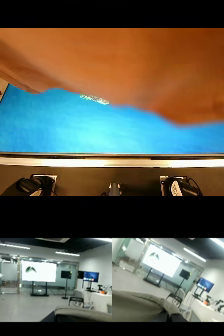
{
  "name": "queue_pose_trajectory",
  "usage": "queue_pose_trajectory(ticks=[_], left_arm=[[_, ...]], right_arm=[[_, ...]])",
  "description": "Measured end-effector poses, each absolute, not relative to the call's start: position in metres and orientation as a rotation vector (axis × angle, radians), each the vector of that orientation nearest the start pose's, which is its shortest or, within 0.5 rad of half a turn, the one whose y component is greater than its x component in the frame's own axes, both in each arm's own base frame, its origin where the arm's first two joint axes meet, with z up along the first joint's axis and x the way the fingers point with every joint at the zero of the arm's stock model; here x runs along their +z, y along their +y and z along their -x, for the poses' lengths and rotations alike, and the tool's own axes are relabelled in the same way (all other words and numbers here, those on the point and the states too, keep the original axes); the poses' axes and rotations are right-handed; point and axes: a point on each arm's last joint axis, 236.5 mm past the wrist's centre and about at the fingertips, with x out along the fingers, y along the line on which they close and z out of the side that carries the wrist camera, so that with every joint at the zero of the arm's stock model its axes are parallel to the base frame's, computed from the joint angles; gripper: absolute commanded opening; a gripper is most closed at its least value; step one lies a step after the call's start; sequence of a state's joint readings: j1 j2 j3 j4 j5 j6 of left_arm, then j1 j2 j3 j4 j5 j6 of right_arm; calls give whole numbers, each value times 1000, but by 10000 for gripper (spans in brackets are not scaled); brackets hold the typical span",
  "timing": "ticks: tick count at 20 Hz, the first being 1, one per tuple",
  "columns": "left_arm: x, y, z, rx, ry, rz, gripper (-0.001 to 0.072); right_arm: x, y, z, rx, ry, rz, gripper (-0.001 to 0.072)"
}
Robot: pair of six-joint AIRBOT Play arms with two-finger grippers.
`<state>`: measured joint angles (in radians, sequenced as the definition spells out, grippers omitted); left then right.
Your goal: Fold the shirts.
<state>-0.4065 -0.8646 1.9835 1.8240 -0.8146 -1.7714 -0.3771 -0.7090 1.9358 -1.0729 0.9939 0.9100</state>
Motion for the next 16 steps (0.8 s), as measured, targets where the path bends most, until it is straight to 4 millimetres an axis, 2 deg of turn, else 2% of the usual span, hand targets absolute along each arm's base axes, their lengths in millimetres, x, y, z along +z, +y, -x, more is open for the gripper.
queue_pose_trajectory(ticks=[2, 3, 5, 6, 9, 11, 13, 16], left_arm=[[564, -67, -287, -184, -224, 62, 23], [545, -69, -307, -161, -167, 33, 23], [500, -73, -350, -117, -35, -20, 23], [469, -74, -375, -94, 50, -45, 23], [358, -78, -442, -42, 333, -97, 23], [286, -80, -476, -23, 493, -119, 23], [216, -83, -502, -8, 643, -145, 23], [139, -86, -523, 3, 793, -176, 23]], right_arm=[[553, 10, -227, -5, -170, 461, 21], [534, 3, -247, 14, -87, 441, 22], [477, -12, -291, 73, 133, 386, 21], [440, -20, -314, 110, 261, 351, 21], [336, -43, -377, 201, 579, 235, 21], [269, -51, -416, 250, 731, 158, 21], [203, -46, -450, 302, 866, 121, 22], [134, -23, -495, 352, 947, 111, 23]])
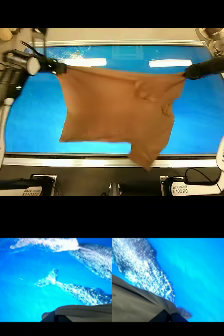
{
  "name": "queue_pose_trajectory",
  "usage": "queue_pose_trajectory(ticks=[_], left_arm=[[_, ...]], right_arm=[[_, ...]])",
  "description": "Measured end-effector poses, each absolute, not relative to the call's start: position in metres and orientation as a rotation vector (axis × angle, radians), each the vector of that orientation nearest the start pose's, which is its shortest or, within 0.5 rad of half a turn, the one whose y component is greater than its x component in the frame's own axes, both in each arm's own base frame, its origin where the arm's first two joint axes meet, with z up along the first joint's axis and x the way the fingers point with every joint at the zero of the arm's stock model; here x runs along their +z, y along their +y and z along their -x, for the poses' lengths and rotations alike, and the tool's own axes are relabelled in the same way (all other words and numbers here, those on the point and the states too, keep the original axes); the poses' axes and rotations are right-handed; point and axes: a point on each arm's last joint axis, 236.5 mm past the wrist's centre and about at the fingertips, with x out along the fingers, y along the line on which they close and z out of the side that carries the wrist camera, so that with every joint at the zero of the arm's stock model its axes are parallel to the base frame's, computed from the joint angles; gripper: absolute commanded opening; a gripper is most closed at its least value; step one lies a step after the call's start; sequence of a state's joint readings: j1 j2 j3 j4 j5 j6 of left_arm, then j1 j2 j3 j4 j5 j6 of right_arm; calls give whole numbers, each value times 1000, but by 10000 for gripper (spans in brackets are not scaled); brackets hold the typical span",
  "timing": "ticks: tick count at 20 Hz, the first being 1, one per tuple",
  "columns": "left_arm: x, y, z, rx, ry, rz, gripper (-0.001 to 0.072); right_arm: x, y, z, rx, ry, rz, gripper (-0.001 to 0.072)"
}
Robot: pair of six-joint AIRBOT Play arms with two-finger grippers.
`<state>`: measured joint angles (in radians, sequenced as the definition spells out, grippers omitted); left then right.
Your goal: Fold the shirts.
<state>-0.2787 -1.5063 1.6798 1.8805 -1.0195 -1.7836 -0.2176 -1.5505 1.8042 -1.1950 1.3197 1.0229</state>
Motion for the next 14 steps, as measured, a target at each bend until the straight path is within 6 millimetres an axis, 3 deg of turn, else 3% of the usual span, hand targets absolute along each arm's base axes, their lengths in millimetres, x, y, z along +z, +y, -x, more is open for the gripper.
queue_pose_trajectory(ticks=[1, 4, 7, 8, 9, 10, 12, 14], left_arm=[[117, -85, -527, 9, 837, -183, 24], [77, -79, -534, 32, 915, -170, 23], [44, -71, -530, 51, 1006, -98, 41], [33, -71, -526, 49, 1049, -63, 238], [22, -72, -522, 44, 1091, -24, 497], [14, -72, -517, 34, 1129, -1, 577], [2, -66, -499, 8, 1231, 0, 577], [-3, -47, -476, 5, 1345, -7, 576]], right_arm=[[121, -14, -510, 358, 931, 113, 23], [99, 15, -553, 358, 852, 131, 23], [83, 33, -575, 359, 812, 150, 26], [78, 39, -578, 363, 810, 151, 167], [73, 44, -579, 372, 816, 154, 556], [69, 47, -578, 378, 828, 154, 685], [69, 45, -573, 375, 850, 167, 655], [68, 29, -556, 356, 916, 178, 609]])
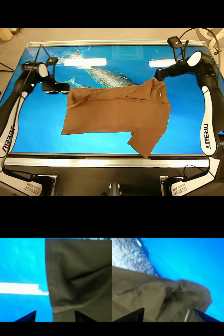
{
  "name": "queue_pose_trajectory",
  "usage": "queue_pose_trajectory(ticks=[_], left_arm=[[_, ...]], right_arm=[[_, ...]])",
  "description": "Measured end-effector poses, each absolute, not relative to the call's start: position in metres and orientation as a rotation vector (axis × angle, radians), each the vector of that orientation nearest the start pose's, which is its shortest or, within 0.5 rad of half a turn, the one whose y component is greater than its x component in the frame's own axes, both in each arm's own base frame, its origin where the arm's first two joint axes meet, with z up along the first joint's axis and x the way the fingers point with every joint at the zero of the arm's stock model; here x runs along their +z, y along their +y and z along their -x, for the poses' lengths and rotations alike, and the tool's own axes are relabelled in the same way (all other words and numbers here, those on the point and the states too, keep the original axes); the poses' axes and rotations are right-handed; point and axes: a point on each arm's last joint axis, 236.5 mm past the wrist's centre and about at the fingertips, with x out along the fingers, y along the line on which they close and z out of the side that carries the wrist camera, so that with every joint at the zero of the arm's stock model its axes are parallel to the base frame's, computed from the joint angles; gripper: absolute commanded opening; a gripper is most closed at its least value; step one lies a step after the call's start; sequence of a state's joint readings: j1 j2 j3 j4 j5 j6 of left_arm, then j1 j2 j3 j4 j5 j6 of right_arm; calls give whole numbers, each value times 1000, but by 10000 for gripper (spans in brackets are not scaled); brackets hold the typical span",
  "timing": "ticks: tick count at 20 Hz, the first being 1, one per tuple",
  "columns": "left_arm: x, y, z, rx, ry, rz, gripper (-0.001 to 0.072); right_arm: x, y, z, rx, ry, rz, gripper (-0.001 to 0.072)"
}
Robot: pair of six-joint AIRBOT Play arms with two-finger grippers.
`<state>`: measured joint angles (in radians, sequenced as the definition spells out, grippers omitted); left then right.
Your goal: Fold the shirts.
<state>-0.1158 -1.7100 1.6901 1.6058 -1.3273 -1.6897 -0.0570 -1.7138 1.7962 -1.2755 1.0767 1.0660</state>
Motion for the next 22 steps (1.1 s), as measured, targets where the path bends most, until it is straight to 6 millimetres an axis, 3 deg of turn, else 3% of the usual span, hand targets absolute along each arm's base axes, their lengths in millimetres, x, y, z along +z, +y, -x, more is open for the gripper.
queue_pose_trajectory(ticks=[2, 3, 4, 6, 7, 8, 11, 13, 20, 22], left_arm=[[-4, -31, -447, -4, 1451, 42, 570], [-5, -28, -433, -21, 1494, 93, 495], [-8, -28, -418, -44, 1534, 142, 317], [-19, -36, -384, -107, 1605, 225, 346], [-27, -39, -364, -129, 1646, 260, 508], [-37, -38, -348, -134, 1680, 285, 609], [-64, -42, -308, -155, 1750, 362, 601], [-77, -47, -293, -174, 1773, 396, 600], [-101, -68, -287, -214, 1760, 495, 589], [-105, -70, -287, -221, 1759, 500, 351]], right_arm=[[59, 2, -530, 336, 1033, 169, 607], [50, -10, -510, 342, 1114, 161, 607], [42, -18, -490, 360, 1189, 162, 607], [25, -27, -446, 415, 1337, 152, 558], [18, -29, -424, 439, 1394, 142, 558], [14, -30, -407, 454, 1434, 133, 557], [6, -22, -372, 498, 1485, 108, 549], [4, -21, -359, 510, 1499, 106, 549], [3, -17, -342, 541, 1520, 106, 550], [3, -18, -339, 544, 1531, 107, 550]])
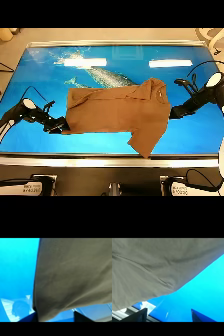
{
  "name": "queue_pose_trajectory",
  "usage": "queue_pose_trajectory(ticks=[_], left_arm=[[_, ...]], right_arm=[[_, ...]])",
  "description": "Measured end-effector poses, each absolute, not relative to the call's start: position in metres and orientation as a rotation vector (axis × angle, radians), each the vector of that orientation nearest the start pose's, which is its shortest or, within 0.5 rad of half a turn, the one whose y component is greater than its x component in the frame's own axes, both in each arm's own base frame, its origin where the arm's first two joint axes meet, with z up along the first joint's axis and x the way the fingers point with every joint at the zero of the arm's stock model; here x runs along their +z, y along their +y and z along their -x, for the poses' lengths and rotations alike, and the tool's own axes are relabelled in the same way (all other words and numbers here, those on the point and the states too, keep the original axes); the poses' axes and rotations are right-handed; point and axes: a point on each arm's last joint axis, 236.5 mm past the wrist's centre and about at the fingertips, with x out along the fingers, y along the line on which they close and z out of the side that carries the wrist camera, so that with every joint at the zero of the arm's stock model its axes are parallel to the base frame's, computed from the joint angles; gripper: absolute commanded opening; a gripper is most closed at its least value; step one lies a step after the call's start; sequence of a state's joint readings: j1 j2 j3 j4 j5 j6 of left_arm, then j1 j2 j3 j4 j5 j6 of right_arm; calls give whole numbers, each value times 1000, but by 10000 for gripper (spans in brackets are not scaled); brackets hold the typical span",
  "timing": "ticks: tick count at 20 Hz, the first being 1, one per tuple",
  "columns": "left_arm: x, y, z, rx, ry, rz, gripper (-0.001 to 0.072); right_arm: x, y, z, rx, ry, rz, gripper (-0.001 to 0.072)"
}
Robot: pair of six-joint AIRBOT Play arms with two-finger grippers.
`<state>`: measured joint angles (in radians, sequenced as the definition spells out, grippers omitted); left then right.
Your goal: Fold the shirts.
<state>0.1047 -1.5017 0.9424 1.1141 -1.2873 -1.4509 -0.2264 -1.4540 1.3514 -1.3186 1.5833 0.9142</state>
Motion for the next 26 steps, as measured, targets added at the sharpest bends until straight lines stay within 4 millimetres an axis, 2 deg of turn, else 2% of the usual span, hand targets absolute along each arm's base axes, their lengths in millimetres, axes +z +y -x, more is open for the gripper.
queue_pose_trajectory(ticks=[2, 3, 4, 9, 10, 11, 14, 20, 21, 22, 23, 24, 26], left_arm=[[-109, -72, -289, -221, 1753, 503, 142], [-110, -72, -289, -221, 1750, 504, 67], [-112, -71, -290, -219, 1749, 501, 23], [-111, -71, -291, -241, 1737, 481, 23], [-110, -71, -292, -244, 1730, 473, 23], [-109, -70, -293, -246, 1722, 467, 23], [-107, -69, -295, -252, 1710, 453, 23], [-101, -70, -296, -276, 1693, 440, 23], [-100, -70, -297, -278, 1688, 438, 23], [-99, -70, -298, -279, 1679, 437, 23], [-97, -70, -299, -280, 1671, 434, 23], [-97, -70, -300, -280, 1664, 432, 23], [-93, -70, -304, -282, 1647, 429, 23]], right_arm=[[2, -20, -336, 541, 1544, 114, 550], [1, -20, -334, 541, 1552, 115, 553], [-1, -20, -331, 543, 1565, 113, 573], [-34, -18, -308, 538, 1641, 76, 565], [-42, -18, -306, 523, 1642, 65, 519], [-49, -19, -307, 505, 1638, 57, 482], [-67, -20, -314, 436, 1614, 25, 481], [-100, -12, -321, 397, 1634, -84, 427], [-103, -8, -322, 398, 1636, -116, 404], [-105, -4, -322, 400, 1640, -146, 283], [-107, -1, -322, 397, 1644, -169, 77], [-111, 1, -324, 394, 1643, -187, 22], [-112, 4, -326, 391, 1640, -210, 20]])
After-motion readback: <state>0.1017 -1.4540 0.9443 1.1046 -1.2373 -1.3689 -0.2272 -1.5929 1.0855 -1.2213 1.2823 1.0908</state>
